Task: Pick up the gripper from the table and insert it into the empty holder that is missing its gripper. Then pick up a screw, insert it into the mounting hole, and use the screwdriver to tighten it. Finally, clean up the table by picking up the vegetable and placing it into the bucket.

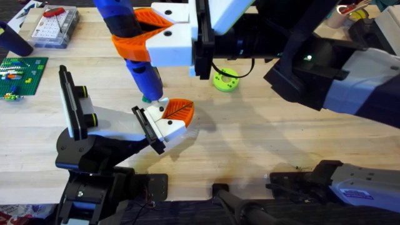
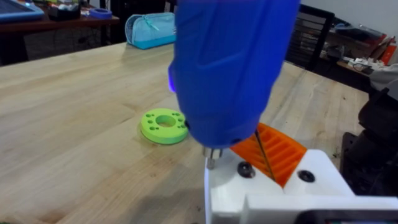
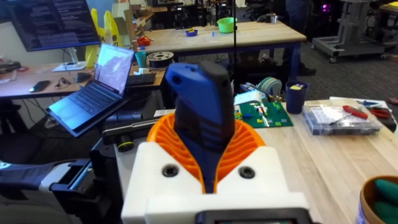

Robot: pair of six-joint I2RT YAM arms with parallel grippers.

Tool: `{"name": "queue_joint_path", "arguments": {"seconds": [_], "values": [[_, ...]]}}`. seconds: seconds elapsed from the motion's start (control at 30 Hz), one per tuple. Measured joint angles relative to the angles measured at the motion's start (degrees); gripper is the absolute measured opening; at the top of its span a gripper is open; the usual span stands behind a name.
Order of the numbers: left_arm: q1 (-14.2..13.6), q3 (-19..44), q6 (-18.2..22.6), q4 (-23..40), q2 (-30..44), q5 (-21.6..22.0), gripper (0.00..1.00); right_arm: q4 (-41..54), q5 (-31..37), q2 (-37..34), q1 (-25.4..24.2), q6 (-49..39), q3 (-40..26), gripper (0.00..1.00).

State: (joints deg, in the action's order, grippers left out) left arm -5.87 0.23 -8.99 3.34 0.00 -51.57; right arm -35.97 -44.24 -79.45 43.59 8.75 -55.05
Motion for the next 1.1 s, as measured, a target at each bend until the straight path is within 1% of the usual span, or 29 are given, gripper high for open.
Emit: {"name": "queue_joint_path", "arguments": {"seconds": [0.1, 0.3, 0.43, 0.57, 0.73, 0.87, 1.1], "values": [[0.00, 0.05, -0.42, 0.71, 0.06, -0.07, 0.013, 0.19, 0.08, -0.15, -0.01, 0.18, 0.06, 0.046], [0.00, 0.05, -0.44, 0.67, 0.04, 0.02, 0.013, -9.93, -0.01, -0.85, -0.04, 3.54, 0.31, 0.046], [0.00, 0.05, -0.44, 0.67, 0.04, 0.02, 0.013, -10.75, -0.24, 0.45, -0.04, 6.26, 0.30, 0.046], [0.00, 0.05, -0.44, 0.67, 0.04, 0.02, 0.013, -8.29, -2.54, 1.29, -0.63, 8.15, -1.04, 0.046], [0.00, 0.05, -0.44, 0.65, 0.04, 0.02, 0.013, 2.53, -7.96, 1.34, -4.16, 9.90, -8.49, 0.047], [0.00, 0.05, -0.44, 0.67, 0.04, 0.02, 0.013, 2.87, -11.68, 1.39, -6.75, 10.37, -12.45, 0.046], [0.00, 0.05, -0.44, 0.67, 0.04, 0.02, 0.013, 2.58, -16.94, 1.49, -7.12, 12.03, -16.00, 0.047]]}}
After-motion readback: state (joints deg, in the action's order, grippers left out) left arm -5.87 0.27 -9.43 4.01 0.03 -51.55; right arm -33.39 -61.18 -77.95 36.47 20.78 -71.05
